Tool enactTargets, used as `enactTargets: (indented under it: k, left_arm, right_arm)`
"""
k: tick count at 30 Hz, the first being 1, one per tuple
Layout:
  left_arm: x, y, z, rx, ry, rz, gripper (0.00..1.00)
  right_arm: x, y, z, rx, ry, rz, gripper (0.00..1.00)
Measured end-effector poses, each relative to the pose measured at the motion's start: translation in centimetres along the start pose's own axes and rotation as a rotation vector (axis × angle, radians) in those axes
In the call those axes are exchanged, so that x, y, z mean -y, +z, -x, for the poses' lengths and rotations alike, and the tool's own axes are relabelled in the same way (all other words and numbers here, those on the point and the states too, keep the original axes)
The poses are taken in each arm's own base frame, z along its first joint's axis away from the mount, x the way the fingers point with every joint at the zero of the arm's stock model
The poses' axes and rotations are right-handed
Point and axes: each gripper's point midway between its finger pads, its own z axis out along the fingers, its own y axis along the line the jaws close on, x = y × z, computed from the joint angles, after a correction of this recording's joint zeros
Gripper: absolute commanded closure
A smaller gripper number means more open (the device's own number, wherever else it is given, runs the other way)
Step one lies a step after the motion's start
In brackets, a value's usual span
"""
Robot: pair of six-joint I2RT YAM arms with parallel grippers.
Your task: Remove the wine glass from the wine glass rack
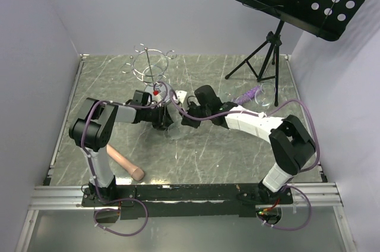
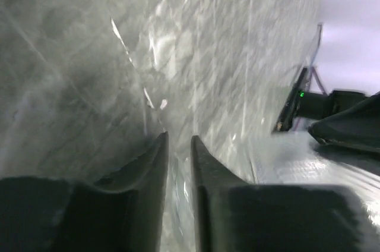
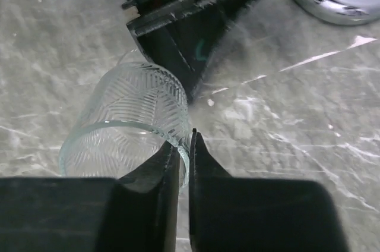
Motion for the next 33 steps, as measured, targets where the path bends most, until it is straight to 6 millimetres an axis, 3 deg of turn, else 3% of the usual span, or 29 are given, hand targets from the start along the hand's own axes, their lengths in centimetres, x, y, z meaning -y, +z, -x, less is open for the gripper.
enactTargets:
  k: [1, 3, 4, 5, 10, 16, 27, 30, 33]
  left_arm:
    - [0.0, 0.0, -0.1, -0.014, -0.005, 0.004, 0.33]
    - [0.0, -0.2, 0.0, -0.031, 0.009, 0.013, 0.18]
    - [0.6, -0.6, 0.4, -0.035, -0.005, -0.009, 0.17]
    - [0.9, -0.9, 0.8, -0.034, -0.003, -0.007, 0.01]
    - [1.2, -2.2, 0.9, -0.034, 0.030, 0.042, 0.00]
    - [0.6, -3.4, -0.6, -0.084, 0.086, 0.079, 0.00]
    - [0.1, -4.4, -1.9, -0.157, 0.219, 0.088, 0.00]
    - [0.1, -4.4, -2.0, -0.177, 0.240, 0.075, 0.00]
    - [0.1, -4.3, -2.2, -0.185, 0.272, 0.076, 0.00]
  right_arm:
    - [0.1, 0.1, 0.1, 0.001, 0.004, -0.002, 1.00]
    - [0.0, 0.2, 0.0, -0.009, -0.004, 0.002, 1.00]
    - [-0.4, -0.3, -0.4, -0.028, 0.010, 0.020, 1.00]
    - [-0.5, -0.4, -0.5, -0.034, 0.006, 0.019, 1.00]
    - [-0.6, -0.8, -1.2, -0.069, -0.029, 0.019, 1.00]
    - [0.0, -3.0, -1.8, -0.115, -0.079, 0.010, 1.00]
    - [6.1, -6.6, 1.4, -0.142, -0.140, -0.111, 1.00]
    - [7.8, -6.7, 1.4, -0.169, -0.133, -0.135, 1.00]
    - [9.1, -6.9, 0.0, -0.219, -0.114, -0.156, 1.00]
